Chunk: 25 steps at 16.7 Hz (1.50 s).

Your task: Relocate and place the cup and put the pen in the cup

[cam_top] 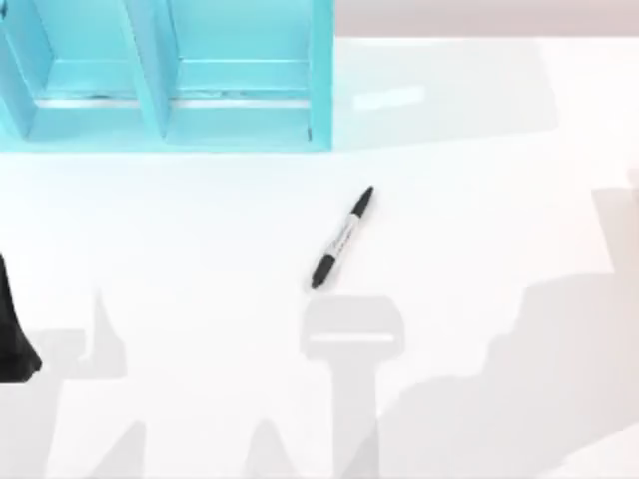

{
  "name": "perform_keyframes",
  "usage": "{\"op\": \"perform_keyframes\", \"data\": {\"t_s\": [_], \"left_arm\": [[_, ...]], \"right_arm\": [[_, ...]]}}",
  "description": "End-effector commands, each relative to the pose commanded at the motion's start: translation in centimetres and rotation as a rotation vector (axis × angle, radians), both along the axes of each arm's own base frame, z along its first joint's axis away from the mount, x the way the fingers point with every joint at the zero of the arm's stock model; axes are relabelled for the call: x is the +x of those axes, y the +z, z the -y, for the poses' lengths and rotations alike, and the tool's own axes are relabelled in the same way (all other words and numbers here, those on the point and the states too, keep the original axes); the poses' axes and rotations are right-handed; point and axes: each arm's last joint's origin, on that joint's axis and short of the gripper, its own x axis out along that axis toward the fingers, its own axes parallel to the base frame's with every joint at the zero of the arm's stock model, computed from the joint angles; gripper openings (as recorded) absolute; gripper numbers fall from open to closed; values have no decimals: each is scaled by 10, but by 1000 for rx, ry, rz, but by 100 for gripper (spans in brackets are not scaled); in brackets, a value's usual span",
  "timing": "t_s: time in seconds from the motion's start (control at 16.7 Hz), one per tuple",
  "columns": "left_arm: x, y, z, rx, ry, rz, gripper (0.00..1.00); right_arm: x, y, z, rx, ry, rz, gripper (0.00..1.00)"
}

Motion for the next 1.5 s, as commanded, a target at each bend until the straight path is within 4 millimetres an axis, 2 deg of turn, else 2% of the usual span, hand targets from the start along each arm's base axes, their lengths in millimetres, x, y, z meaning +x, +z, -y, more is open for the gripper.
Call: {"op": "perform_keyframes", "data": {"t_s": [0.3,0.78,0.96,1.32,1.5], "left_arm": [[0,0,0,0,0,0,100],[0,0,0,0,0,0,100],[0,0,0,0,0,0,100],[0,0,0,0,0,0,100],[0,0,0,0,0,0,100]], "right_arm": [[18,-15,27,55,-4,-115,100],[19,-21,28,57,-6,-121,100],[21,-43,29,57,-6,-121,100],[20,-105,29,57,-6,-120,100],[18,-116,28,57,-6,-120,100]]}}
